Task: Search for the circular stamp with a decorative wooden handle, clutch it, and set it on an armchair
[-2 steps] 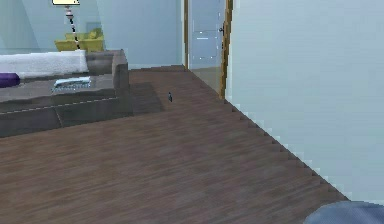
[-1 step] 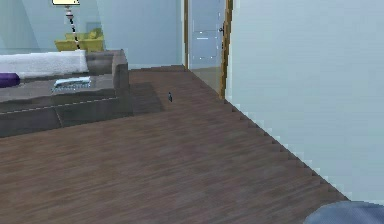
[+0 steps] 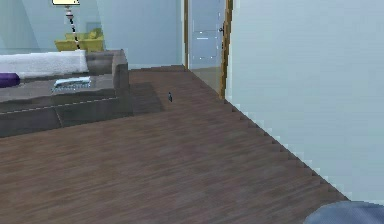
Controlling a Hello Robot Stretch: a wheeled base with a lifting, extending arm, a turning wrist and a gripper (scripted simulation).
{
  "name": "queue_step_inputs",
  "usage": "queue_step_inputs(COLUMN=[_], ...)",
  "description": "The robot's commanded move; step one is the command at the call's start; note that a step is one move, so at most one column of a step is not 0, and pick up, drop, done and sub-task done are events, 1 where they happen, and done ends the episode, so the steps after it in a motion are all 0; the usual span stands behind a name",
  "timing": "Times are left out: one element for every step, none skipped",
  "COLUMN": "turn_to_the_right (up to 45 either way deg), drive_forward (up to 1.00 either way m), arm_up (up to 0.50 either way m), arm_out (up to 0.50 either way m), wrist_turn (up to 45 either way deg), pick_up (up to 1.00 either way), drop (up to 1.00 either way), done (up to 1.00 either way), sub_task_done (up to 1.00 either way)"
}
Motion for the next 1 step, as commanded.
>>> queue_step_inputs(turn_to_the_right=[0.0], drive_forward=[0.0], arm_up=[0.2], arm_out=[0.0], wrist_turn=[0.0], pick_up=[0.0], drop=[0.0], done=[0.0], sub_task_done=[0.0])
